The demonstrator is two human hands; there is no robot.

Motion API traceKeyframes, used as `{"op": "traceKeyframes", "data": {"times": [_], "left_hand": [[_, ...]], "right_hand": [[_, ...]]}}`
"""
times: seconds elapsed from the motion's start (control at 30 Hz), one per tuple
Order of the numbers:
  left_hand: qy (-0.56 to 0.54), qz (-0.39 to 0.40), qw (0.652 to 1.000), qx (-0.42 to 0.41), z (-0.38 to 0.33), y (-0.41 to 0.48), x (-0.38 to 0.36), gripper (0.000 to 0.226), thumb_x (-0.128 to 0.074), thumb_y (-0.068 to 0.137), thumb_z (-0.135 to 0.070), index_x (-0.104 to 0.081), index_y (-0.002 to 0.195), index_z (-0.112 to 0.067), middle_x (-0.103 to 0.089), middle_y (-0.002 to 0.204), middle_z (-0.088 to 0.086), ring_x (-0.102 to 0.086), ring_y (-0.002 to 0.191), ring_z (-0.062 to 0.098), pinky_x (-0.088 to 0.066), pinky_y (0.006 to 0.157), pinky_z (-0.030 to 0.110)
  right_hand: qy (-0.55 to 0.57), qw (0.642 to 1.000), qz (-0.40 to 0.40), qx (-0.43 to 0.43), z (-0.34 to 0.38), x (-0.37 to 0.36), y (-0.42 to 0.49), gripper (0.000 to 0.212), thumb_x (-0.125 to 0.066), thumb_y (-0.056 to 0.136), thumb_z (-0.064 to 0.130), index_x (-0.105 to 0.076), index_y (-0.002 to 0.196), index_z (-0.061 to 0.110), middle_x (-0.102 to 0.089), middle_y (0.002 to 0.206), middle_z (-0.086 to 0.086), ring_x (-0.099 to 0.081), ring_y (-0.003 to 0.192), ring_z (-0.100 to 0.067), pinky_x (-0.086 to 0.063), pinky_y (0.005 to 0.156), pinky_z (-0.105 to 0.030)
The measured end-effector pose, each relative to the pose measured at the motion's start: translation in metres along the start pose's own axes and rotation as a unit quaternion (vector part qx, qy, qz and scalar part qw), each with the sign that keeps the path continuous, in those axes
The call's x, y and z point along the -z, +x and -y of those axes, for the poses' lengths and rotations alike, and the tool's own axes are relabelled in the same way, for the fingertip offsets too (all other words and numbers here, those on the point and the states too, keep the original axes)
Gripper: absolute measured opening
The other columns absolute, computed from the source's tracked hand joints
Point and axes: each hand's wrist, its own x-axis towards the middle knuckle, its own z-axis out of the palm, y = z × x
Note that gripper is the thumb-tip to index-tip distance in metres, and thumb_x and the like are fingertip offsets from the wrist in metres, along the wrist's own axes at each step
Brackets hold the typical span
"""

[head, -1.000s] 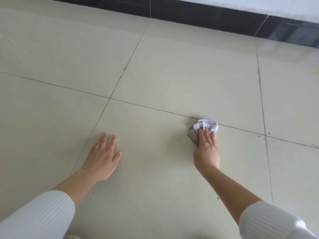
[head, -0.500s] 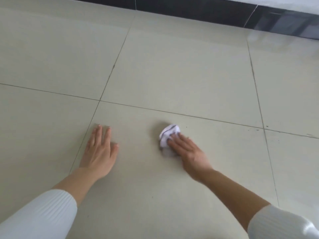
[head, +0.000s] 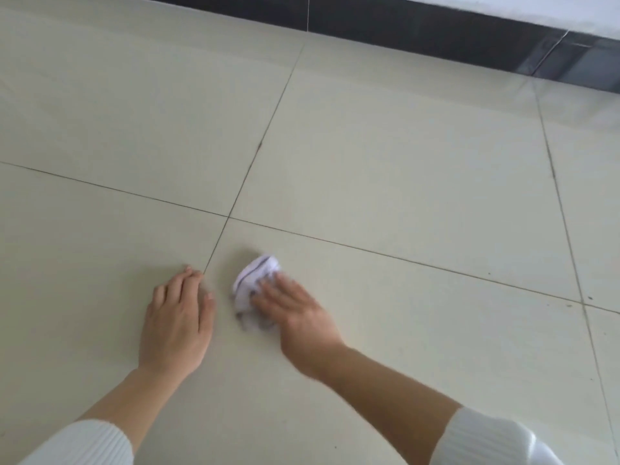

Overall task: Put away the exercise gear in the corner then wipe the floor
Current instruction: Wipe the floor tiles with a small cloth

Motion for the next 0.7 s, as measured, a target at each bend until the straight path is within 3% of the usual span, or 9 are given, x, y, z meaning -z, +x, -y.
{"op": "traceKeyframes", "data": {"times": [0.1, 0.17, 0.23, 0.3, 0.4, 0.5, 0.57, 0.63, 0.7], "left_hand": [[0.006, -0.004, 1.000, 0.011, 0.003, 0.004, -0.004, 0.054, -0.028, 0.091, -0.037, -0.048, 0.131, -0.007, -0.047, 0.135, 0.017, -0.045, 0.118, 0.036, -0.039, 0.098, 0.047], [0.012, 0.009, 1.000, 0.017, 0.009, 0.007, -0.008, 0.065, -0.026, 0.091, -0.043, -0.037, 0.142, -0.005, -0.035, 0.148, 0.018, -0.032, 0.135, 0.034, -0.029, 0.109, 0.046], [0.010, 0.023, 1.000, 0.018, 0.016, 0.007, -0.011, 0.074, -0.021, 0.091, -0.050, -0.025, 0.149, -0.004, -0.020, 0.157, 0.016, -0.016, 0.145, 0.029, -0.016, 0.116, 0.043], [0.001, 0.026, 1.000, 0.014, 0.018, 0.007, -0.011, 0.077, -0.019, 0.090, -0.054, -0.022, 0.150, -0.006, -0.014, 0.159, 0.012, -0.009, 0.148, 0.022, -0.010, 0.119, 0.038], [-0.018, 0.019, 1.000, 0.017, 0.017, 0.008, -0.008, 0.078, -0.022, 0.089, -0.055, -0.026, 0.149, -0.006, -0.018, 0.158, 0.008, -0.011, 0.147, 0.017, -0.007, 0.119, 0.031], [-0.032, 0.008, 0.999, 0.024, 0.018, 0.010, -0.007, 0.072, -0.026, 0.090, -0.050, -0.034, 0.146, -0.006, -0.027, 0.155, 0.008, -0.020, 0.145, 0.019, -0.010, 0.118, 0.029], [-0.042, -0.002, 0.999, 0.019, 0.020, 0.011, -0.007, 0.066, -0.027, 0.091, -0.043, -0.040, 0.143, -0.004, -0.035, 0.152, 0.011, -0.027, 0.143, 0.022, -0.014, 0.117, 0.030], [-0.056, -0.016, 0.998, 0.021, 0.022, 0.013, -0.007, 0.060, -0.026, 0.092, -0.035, -0.047, 0.139, -0.004, -0.041, 0.148, 0.011, -0.034, 0.140, 0.024, -0.019, 0.115, 0.031], [-0.074, -0.033, 0.996, 0.032, 0.023, 0.017, -0.004, 0.058, -0.025, 0.090, -0.030, -0.055, 0.133, -0.005, -0.048, 0.142, 0.010, -0.042, 0.134, 0.026, -0.026, 0.111, 0.032]], "right_hand": [[0.005, 0.987, 0.078, 0.137, -0.001, 0.002, -0.010, 0.065, -0.055, 0.074, -0.002, -0.051, 0.137, 0.014, -0.046, 0.146, -0.003, -0.033, 0.140, -0.025, -0.022, 0.116, -0.038], [-0.027, 0.982, 0.098, 0.157, -0.028, 0.015, -0.005, 0.065, -0.049, 0.074, -0.003, -0.052, 0.136, 0.014, -0.047, 0.145, -0.003, -0.037, 0.138, -0.024, -0.020, 0.118, -0.031], [-0.025, 0.995, 0.055, 0.073, -0.064, 0.030, 0.002, 0.067, -0.032, 0.072, 0.003, -0.054, 0.134, 0.014, -0.051, 0.141, -0.004, -0.044, 0.133, -0.027, -0.021, 0.116, -0.027], [-0.018, 0.997, -0.037, -0.070, -0.101, 0.045, 0.009, 0.070, -0.026, 0.072, 0.001, -0.052, 0.136, 0.011, -0.048, 0.143, -0.009, -0.044, 0.132, -0.033, -0.025, 0.114, -0.031], [-0.034, 0.950, -0.097, -0.294, -0.129, 0.068, 0.030, 0.073, -0.034, 0.080, -0.009, -0.029, 0.149, 0.016, -0.023, 0.158, -0.005, -0.014, 0.147, -0.025, -0.013, 0.119, -0.036], [-0.012, 0.919, -0.089, -0.383, -0.115, 0.071, 0.066, 0.075, -0.035, 0.084, -0.005, -0.016, 0.153, 0.017, -0.008, 0.161, 0.001, 0.004, 0.148, -0.022, -0.004, 0.120, -0.032], [0.010, 0.944, -0.076, -0.320, -0.091, 0.057, 0.086, 0.074, -0.036, 0.084, -0.005, -0.019, 0.152, 0.017, -0.012, 0.160, 0.001, 0.001, 0.148, -0.022, -0.003, 0.119, -0.029], [0.007, 0.981, -0.042, -0.192, -0.055, 0.032, 0.095, 0.071, -0.035, 0.082, -0.005, -0.027, 0.150, 0.014, -0.022, 0.158, -0.003, -0.009, 0.148, -0.025, -0.007, 0.120, -0.029], [0.014, 0.996, -0.021, -0.082, -0.019, 0.009, 0.089, 0.066, -0.032, 0.074, 0.002, -0.050, 0.138, 0.010, -0.047, 0.144, -0.008, -0.036, 0.138, -0.032, -0.027, 0.114, -0.038]]}}
